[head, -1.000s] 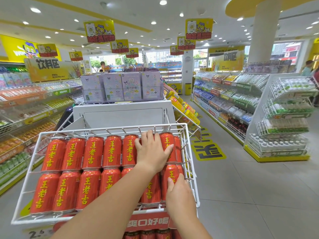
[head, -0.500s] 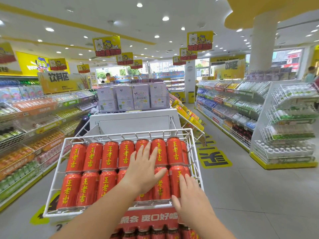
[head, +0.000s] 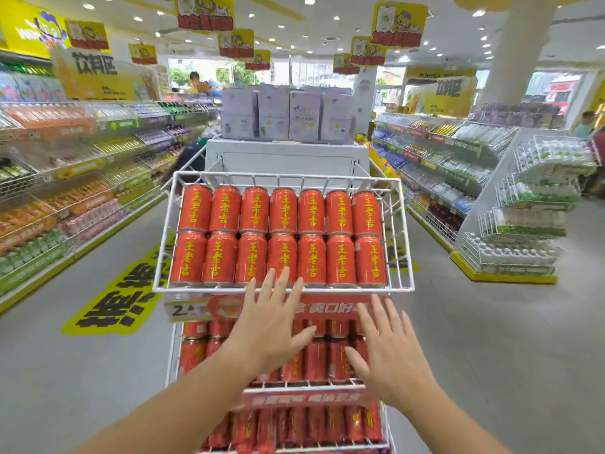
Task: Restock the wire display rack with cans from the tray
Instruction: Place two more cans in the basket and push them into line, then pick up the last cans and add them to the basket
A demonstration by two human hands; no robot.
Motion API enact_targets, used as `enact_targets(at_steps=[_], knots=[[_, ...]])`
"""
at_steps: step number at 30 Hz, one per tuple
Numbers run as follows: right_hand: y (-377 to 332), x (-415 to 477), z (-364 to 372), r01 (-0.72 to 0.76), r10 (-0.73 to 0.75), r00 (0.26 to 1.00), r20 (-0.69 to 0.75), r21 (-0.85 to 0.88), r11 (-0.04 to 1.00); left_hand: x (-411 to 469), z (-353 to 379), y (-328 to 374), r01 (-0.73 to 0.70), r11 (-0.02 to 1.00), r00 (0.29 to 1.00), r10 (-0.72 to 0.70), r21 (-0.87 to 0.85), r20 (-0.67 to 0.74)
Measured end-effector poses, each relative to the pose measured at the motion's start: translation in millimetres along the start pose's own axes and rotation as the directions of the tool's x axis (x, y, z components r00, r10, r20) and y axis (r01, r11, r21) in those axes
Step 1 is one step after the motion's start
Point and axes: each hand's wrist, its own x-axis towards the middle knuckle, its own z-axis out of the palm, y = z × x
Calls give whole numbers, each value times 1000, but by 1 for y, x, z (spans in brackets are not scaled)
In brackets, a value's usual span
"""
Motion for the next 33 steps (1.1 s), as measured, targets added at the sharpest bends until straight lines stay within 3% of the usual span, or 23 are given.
enact_targets(at_steps=[8,16,25,30,33], knots=[[-25,-71,70,-27,22,990,138,35,999,-89,79,13,-33,999,997,32,4,76],[-11,-127,186,55,-73,946,315,67,996,-154,190,56,20,998,954,-35,54,299],[14,-217,397,106,-181,833,522,171,980,-260,412,131,118,993,828,-112,26,550],[8,-278,538,-16,-86,773,629,154,988,-328,555,154,170,985,764,-131,-2,632],[6,-308,620,-33,-104,702,704,178,984,-356,641,160,162,987,730,-117,-4,674]])
